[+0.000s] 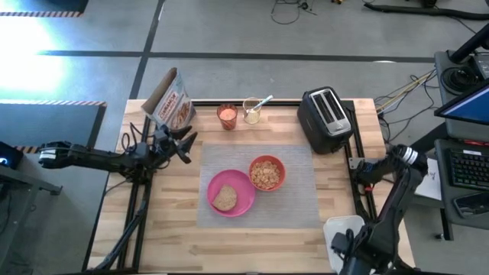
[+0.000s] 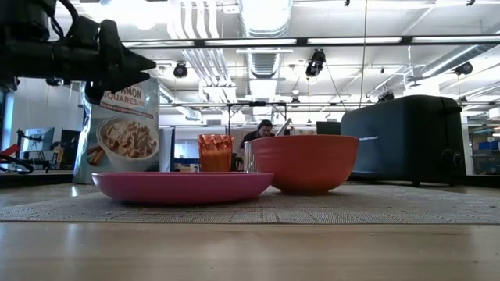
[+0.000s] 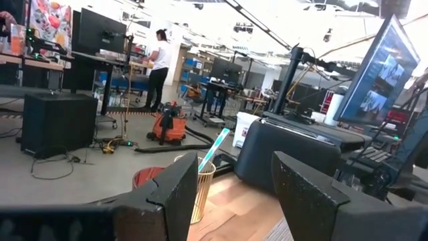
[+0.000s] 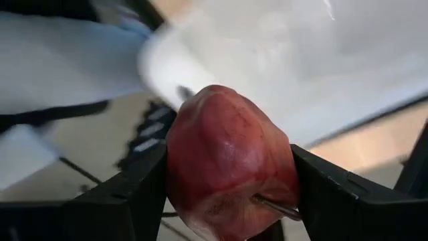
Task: Arrange a breakfast setting
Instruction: Put the apple on the gray table mat to the bottom of the orange bowl
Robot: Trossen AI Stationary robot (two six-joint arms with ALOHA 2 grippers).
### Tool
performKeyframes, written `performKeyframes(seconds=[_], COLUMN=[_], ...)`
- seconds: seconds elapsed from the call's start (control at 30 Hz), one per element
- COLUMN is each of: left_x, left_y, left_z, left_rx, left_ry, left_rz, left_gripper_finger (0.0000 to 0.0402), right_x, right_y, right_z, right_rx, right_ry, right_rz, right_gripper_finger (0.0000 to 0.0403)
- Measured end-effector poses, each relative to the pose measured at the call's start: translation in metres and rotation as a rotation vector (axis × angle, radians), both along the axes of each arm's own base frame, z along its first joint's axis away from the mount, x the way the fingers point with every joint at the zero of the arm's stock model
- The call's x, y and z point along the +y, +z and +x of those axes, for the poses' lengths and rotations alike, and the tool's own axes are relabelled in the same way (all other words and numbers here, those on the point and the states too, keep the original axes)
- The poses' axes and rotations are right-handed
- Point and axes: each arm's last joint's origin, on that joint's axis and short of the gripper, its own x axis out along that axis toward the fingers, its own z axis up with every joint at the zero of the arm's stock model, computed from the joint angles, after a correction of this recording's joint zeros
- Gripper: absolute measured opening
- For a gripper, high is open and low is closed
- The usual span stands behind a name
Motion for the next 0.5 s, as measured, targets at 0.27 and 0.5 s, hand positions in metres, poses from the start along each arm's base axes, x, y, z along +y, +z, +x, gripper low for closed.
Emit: performKeyframes(seconds=[0.27, 0.5], left_x=[0.000, 0.000], left_y=[-0.001, -0.001], left_z=[0.000, 0.000], left_rx=[0.006, 0.003], left_ry=[0.000, 0.000], left_rz=[0.000, 0.000], left_gripper_finger=[0.0175, 0.0175], right_x=[-0.023, -0.060], right_y=[0.057, 0.050], right_z=[0.020, 0.067], right_rx=[-0.560, -0.763], right_ry=[-0.131, -0.233], right_rz=[-0.101, -0.416], right_gripper_finger=[0.0254, 0.0254])
